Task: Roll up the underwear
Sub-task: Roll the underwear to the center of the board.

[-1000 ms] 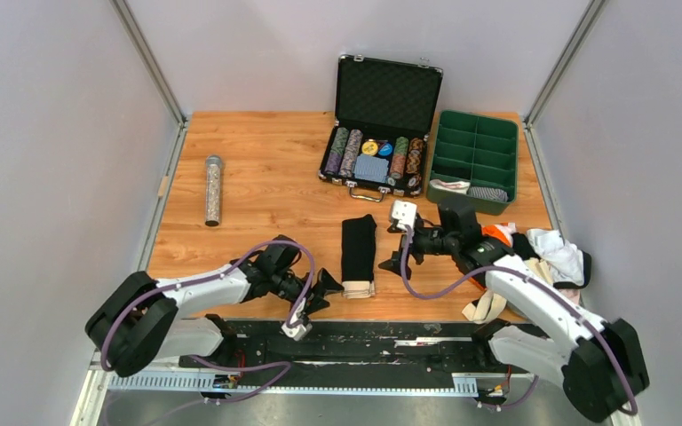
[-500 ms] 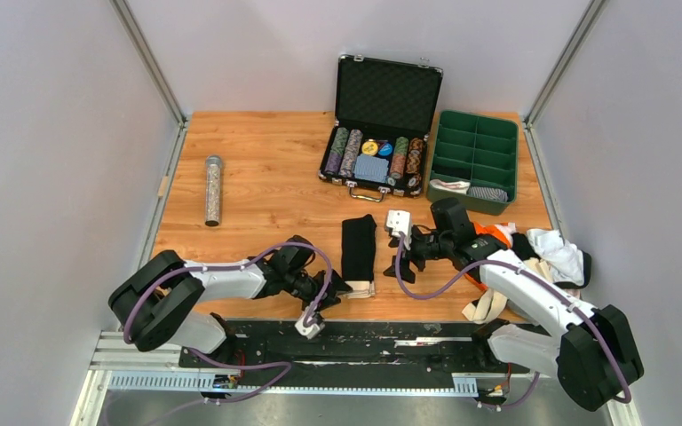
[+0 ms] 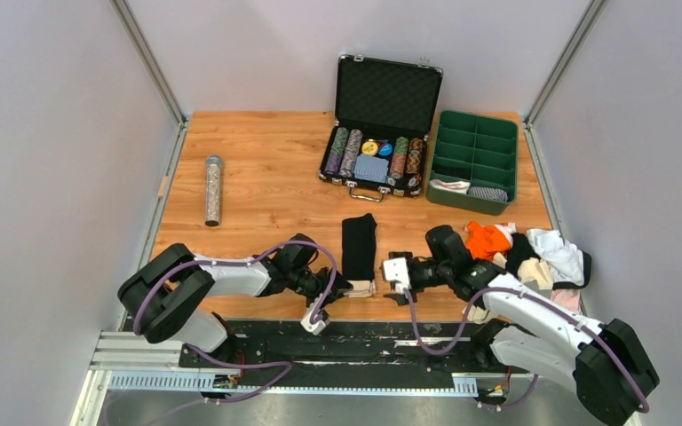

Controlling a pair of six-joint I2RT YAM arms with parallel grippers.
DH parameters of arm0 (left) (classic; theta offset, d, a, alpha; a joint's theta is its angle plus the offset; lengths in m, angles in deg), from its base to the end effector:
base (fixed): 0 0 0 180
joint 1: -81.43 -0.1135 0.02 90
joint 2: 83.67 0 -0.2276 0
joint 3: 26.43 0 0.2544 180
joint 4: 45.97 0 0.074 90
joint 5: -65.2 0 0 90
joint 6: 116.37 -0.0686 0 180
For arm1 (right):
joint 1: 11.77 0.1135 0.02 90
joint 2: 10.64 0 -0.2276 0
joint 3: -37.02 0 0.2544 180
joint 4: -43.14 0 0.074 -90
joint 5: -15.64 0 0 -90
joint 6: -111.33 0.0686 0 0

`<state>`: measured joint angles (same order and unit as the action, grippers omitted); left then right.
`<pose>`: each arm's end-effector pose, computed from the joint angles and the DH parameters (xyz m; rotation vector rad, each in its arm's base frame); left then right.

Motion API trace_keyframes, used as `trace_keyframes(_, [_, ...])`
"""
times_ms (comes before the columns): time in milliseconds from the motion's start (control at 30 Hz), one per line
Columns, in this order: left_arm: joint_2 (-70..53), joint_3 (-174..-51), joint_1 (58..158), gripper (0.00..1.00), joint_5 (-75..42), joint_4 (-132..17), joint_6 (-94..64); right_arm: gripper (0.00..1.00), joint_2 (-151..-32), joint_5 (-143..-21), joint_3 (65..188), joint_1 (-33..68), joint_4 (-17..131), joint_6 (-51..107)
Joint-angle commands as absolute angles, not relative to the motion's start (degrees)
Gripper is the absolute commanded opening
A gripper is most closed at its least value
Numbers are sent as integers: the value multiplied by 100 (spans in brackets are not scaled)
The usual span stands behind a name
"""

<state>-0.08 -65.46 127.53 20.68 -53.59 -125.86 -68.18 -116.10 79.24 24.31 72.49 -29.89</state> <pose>0.1386 -0.2146 0.0647 2.1707 0.3451 -0.4798 0.1608 0.1737 0.1503 -1.7567 1.3384 0.7043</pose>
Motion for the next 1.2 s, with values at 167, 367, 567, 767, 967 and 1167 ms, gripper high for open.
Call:
trace_keyframes(167, [246, -6715, 12783, 20, 2062, -5156, -12142, 62, -7208, -11799, 7352, 2974, 5745, -4438])
trace_keyframes(367, [167, -6914, 12771, 10, 2106, -4979, -11222, 66, -7442, -11802, 7125, 3054, 5067, -4739])
trace_keyframes(567, [97, -7247, 12656, 4, 2382, -5114, -10302, 68, -7648, -11826, 6910, 3143, 4564, -4816])
trace_keyframes(767, [15, -7320, 12451, 0, 2665, -5099, -9792, 68, -7878, -11438, 6537, 3287, 3557, -4677])
trace_keyframes(967, [21, -7365, 12325, 0, 2838, -5107, -9366, 64, -8241, -10875, 6367, 3462, 2728, -4419])
trace_keyframes(1167, [70, -7421, 12214, 0, 2964, -5073, -9182, 58, -8737, -10260, 6323, 3709, 2011, -4151])
